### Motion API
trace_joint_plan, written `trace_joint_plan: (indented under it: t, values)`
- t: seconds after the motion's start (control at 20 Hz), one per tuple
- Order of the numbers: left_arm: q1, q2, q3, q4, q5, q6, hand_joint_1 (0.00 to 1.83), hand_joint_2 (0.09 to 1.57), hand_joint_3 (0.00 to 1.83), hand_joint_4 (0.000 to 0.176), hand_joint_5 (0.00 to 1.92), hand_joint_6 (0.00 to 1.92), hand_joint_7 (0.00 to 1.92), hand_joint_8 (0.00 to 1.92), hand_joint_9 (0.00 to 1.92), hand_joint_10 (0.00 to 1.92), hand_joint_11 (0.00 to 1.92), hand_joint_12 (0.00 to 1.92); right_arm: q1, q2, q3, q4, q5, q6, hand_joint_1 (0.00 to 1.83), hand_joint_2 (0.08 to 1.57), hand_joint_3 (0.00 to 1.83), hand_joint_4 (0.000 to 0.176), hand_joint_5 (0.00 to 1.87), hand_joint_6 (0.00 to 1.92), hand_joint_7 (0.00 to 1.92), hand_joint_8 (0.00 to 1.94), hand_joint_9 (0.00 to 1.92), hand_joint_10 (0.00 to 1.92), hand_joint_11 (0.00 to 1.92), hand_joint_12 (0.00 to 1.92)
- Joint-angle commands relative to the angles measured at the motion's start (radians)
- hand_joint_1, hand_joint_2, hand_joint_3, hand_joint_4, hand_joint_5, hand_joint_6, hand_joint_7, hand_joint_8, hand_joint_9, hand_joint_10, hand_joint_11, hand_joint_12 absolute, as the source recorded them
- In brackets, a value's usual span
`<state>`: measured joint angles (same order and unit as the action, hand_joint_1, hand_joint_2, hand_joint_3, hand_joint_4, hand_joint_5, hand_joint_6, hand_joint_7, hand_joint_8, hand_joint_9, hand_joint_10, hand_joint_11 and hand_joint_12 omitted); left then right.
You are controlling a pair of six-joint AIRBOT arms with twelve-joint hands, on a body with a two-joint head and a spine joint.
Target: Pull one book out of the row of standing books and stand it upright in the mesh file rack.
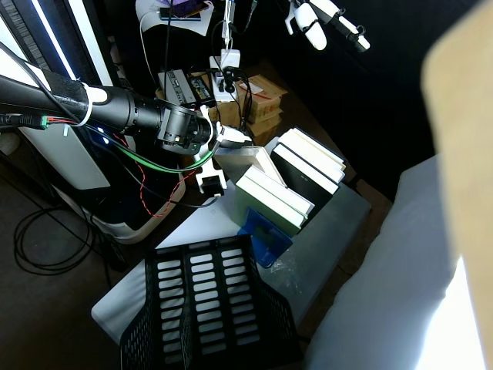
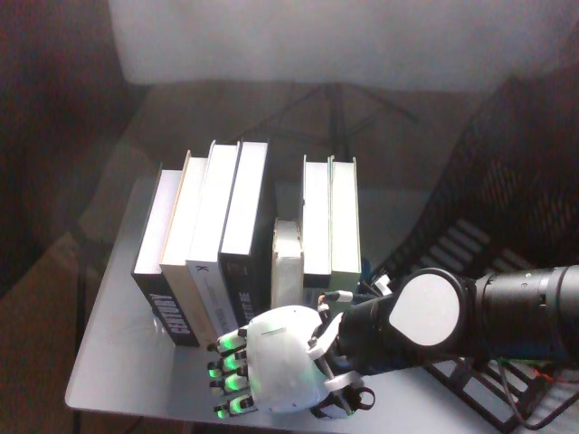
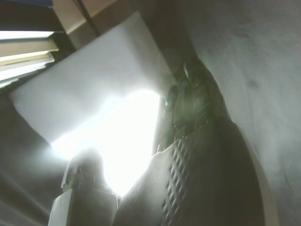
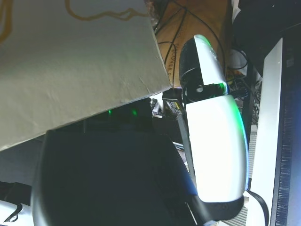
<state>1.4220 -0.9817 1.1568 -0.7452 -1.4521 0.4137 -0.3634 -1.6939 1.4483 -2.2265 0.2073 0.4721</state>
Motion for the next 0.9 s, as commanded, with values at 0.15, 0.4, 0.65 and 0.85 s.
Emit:
trace_joint_plan:
  t: [0.15, 0.4, 0.65, 0.85]
  values:
    - [-0.001, 0.009, 0.000, -0.026, -0.130, -0.006, 0.16, 1.40, 0.00, 0.051, 0.05, 0.00, 0.00, 0.00, 0.00, 0.00, 0.00, 0.53, -0.009, 0.016, 0.008, 0.000, -0.031, 0.017, 0.97, 1.13, 0.00, 0.000, 0.21, 0.01, 0.16, 0.01, 0.12, 0.02, 0.00, 0.71]
    - [-0.001, 0.009, 0.001, -0.027, -0.130, -0.006, 0.19, 1.40, 0.00, 0.046, 0.06, 0.00, 0.00, 0.00, 0.00, 0.00, 0.00, 0.39, -0.009, 0.017, 0.010, 0.000, -0.031, 0.017, 0.97, 1.13, 0.00, 0.000, 0.21, 0.01, 0.16, 0.01, 0.12, 0.02, 0.00, 0.71]
    - [-0.001, 0.008, 0.001, -0.028, -0.130, -0.006, 0.15, 1.41, 0.00, 0.056, 0.04, 0.00, 0.00, 0.00, 0.00, 0.00, 0.00, 0.17, -0.009, 0.017, 0.012, 0.002, -0.032, 0.017, 0.97, 1.13, 0.00, 0.000, 0.21, 0.00, 0.16, 0.01, 0.12, 0.02, 0.00, 0.71]
    - [-0.001, 0.008, 0.001, -0.029, -0.131, -0.006, 0.17, 1.40, 0.00, 0.056, 0.05, 0.01, 0.00, 0.00, 0.00, 0.00, 0.00, 0.39, -0.012, 0.017, 0.030, 0.006, -0.035, 0.020, 0.97, 1.13, 0.00, 0.000, 0.21, 0.00, 0.16, 0.01, 0.12, 0.01, 0.00, 0.70]
